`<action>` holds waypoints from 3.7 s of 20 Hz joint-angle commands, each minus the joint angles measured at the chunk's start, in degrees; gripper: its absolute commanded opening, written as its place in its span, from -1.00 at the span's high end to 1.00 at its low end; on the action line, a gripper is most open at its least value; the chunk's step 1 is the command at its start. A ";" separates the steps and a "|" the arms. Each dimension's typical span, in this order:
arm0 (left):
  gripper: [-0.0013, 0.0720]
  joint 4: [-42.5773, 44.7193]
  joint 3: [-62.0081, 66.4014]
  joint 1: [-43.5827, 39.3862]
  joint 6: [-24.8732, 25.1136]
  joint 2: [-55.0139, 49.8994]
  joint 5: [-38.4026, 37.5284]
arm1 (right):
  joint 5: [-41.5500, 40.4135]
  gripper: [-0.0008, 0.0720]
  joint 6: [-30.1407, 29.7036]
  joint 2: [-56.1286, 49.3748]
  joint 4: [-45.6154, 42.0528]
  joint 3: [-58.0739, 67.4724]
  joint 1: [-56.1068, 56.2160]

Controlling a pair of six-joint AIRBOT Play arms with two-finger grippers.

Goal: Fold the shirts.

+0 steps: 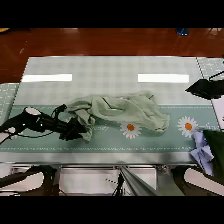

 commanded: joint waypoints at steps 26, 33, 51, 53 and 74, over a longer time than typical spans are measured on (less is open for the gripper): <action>0.89 -1.51 7.82 -6.27 -4.68 12.92 17.75 | 3.93 -0.51 -1.07 0.02 -3.13 -11.85 -0.33; 0.89 -1.53 7.85 -6.27 -4.02 15.13 15.56 | -2.27 -0.50 -4.37 0.02 1.62 -26.58 -0.20; 0.89 -1.75 49.46 3.34 0.09 23.10 9.70 | -10.36 0.89 1.55 21.79 2.05 4.15 7.82; 0.89 -1.57 58.01 6.32 0.31 25.73 9.55 | -12.44 0.89 4.11 26.12 -0.72 11.50 6.23; 0.89 20.76 47.76 10.38 -3.82 43.56 -24.63 | 12.79 0.90 14.71 24.09 -14.47 27.12 6.23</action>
